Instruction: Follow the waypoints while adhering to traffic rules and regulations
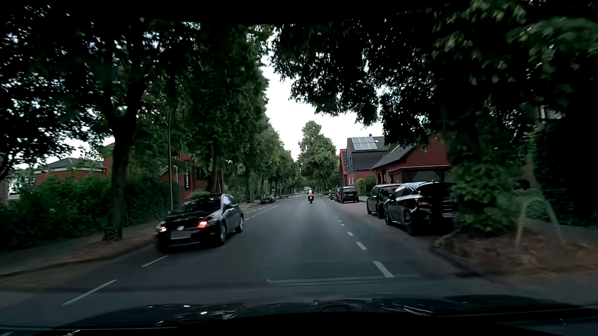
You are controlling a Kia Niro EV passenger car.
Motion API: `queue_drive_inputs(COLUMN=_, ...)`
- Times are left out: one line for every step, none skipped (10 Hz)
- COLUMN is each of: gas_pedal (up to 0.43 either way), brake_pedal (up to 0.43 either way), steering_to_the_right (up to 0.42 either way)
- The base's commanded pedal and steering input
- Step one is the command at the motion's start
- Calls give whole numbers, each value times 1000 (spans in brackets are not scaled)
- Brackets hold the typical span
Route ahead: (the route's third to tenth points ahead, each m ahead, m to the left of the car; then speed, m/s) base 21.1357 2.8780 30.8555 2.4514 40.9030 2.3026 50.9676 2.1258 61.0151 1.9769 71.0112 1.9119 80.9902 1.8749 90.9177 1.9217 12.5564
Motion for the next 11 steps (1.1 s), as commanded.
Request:
queue_drive_inputs(gas_pedal=138, brake_pedal=0, steering_to_the_right=0)
queue_drive_inputs(gas_pedal=138, brake_pedal=0, steering_to_the_right=1)
queue_drive_inputs(gas_pedal=138, brake_pedal=0, steering_to_the_right=1)
queue_drive_inputs(gas_pedal=138, brake_pedal=0, steering_to_the_right=2)
queue_drive_inputs(gas_pedal=138, brake_pedal=0, steering_to_the_right=1)
queue_drive_inputs(gas_pedal=138, brake_pedal=0, steering_to_the_right=1)
queue_drive_inputs(gas_pedal=138, brake_pedal=0, steering_to_the_right=1)
queue_drive_inputs(gas_pedal=138, brake_pedal=0, steering_to_the_right=1)
queue_drive_inputs(gas_pedal=138, brake_pedal=0, steering_to_the_right=2)
queue_drive_inputs(gas_pedal=138, brake_pedal=0, steering_to_the_right=2)
queue_drive_inputs(gas_pedal=138, brake_pedal=0, steering_to_the_right=2)
